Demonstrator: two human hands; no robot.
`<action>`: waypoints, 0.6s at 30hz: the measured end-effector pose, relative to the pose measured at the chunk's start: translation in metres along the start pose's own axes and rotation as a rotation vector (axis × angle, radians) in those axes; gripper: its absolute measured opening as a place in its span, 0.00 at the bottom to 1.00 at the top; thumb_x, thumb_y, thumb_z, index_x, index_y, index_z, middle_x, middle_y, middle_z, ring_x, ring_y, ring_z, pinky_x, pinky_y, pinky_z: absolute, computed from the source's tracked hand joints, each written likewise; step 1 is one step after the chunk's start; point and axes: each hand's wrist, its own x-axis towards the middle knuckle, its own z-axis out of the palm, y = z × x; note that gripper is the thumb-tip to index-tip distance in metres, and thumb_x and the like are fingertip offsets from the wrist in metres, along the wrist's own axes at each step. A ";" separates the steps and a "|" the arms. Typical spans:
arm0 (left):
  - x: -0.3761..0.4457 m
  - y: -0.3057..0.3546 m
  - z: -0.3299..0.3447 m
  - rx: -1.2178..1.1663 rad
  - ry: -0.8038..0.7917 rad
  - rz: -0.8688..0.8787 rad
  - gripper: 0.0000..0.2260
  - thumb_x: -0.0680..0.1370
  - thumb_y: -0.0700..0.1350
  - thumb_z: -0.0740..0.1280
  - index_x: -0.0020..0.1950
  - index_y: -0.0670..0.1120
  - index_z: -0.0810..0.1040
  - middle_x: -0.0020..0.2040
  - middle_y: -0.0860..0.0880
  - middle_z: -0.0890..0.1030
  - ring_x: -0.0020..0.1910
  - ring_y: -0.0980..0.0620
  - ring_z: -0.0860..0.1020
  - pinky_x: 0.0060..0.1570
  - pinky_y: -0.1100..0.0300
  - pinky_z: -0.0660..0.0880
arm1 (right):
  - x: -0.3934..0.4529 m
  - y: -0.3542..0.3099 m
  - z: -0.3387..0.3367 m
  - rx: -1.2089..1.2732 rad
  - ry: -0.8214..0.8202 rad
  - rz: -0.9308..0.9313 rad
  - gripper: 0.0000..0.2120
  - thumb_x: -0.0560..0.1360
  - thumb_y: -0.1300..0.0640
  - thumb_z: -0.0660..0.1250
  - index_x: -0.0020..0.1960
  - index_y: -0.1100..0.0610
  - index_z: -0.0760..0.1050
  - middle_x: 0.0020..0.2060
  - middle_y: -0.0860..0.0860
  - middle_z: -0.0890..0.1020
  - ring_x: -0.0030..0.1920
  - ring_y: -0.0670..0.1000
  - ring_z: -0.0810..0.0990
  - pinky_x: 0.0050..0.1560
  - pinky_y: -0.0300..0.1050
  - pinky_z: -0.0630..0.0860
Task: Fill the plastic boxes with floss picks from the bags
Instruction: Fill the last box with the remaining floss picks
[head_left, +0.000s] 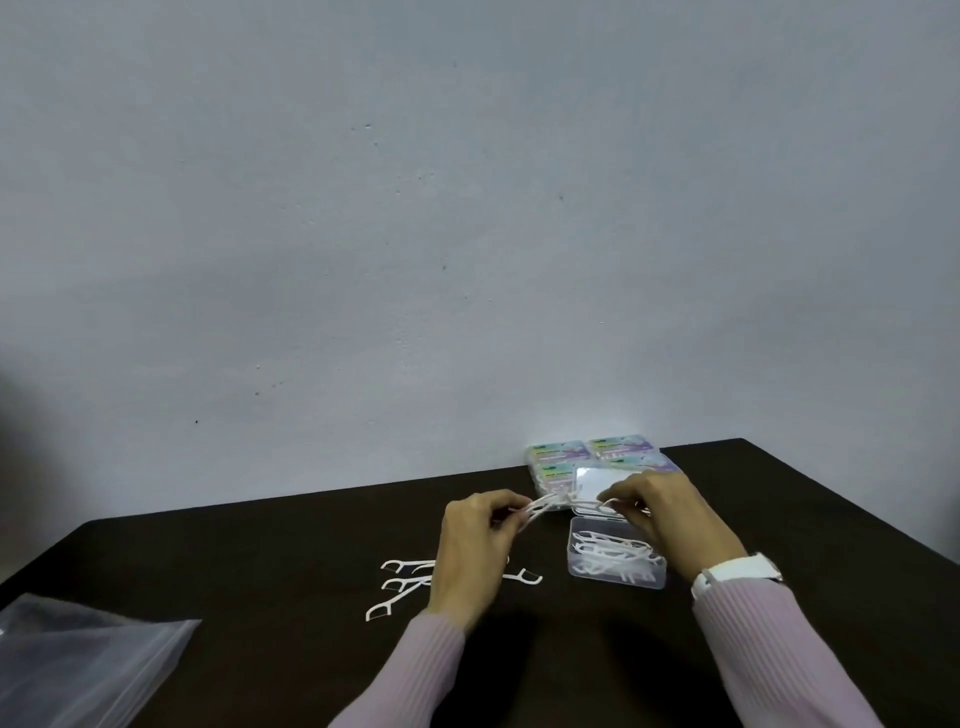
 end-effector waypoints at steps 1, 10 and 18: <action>0.002 0.002 0.001 -0.035 0.003 -0.023 0.05 0.75 0.41 0.70 0.48 0.49 0.84 0.40 0.55 0.83 0.41 0.62 0.80 0.42 0.70 0.76 | 0.000 0.003 0.000 0.015 0.010 0.013 0.13 0.76 0.60 0.64 0.59 0.52 0.78 0.54 0.50 0.81 0.53 0.45 0.79 0.56 0.33 0.70; 0.012 -0.002 0.023 -0.104 -0.092 -0.092 0.03 0.75 0.43 0.70 0.46 0.49 0.83 0.37 0.54 0.82 0.38 0.59 0.80 0.38 0.67 0.76 | -0.004 0.030 0.004 0.109 -0.007 0.115 0.10 0.75 0.59 0.67 0.55 0.56 0.81 0.48 0.51 0.84 0.44 0.42 0.78 0.50 0.33 0.73; 0.020 0.004 0.034 -0.156 -0.185 -0.115 0.03 0.76 0.42 0.68 0.47 0.50 0.81 0.40 0.53 0.81 0.41 0.56 0.80 0.39 0.68 0.75 | 0.001 0.029 0.014 0.177 -0.037 0.126 0.10 0.74 0.61 0.67 0.55 0.58 0.79 0.48 0.53 0.82 0.44 0.44 0.77 0.47 0.30 0.72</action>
